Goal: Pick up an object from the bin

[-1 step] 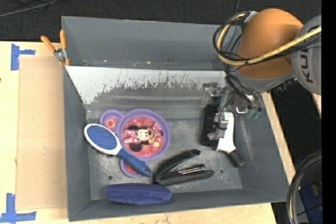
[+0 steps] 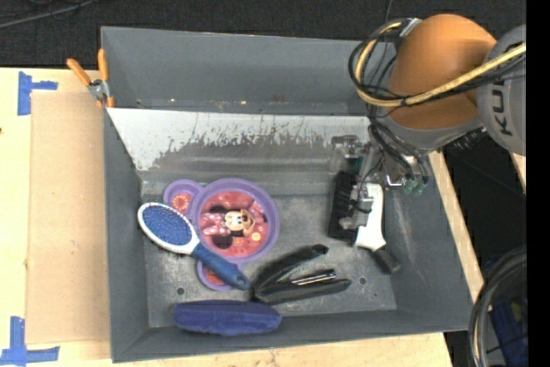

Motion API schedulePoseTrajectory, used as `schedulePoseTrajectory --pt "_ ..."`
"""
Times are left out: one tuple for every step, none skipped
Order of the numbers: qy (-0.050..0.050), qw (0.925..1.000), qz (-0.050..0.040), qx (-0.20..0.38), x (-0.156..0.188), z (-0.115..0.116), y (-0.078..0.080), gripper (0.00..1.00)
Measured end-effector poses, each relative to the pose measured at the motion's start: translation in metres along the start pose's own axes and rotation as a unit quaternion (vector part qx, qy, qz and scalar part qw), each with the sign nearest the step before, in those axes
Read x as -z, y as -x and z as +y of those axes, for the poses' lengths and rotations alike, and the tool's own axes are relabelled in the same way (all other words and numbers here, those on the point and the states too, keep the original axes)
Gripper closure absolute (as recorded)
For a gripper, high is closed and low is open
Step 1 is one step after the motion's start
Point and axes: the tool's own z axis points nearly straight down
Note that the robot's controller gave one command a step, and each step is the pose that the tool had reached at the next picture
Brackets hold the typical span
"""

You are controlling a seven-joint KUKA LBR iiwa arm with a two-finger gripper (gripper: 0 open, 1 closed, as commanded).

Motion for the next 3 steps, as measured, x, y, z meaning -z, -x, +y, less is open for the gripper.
schedulePoseTrajectory --pt "0.0 1.0 -0.0028 0.0 -0.051 0.012 0.024 0.0" --pt "0.0 0.9938 0.0002 0.111 -0.078 0.019 0.018 0.0" --pt "0.0 0.9924 -0.0016 0.123 -0.11 0.024 0.021 0.0"
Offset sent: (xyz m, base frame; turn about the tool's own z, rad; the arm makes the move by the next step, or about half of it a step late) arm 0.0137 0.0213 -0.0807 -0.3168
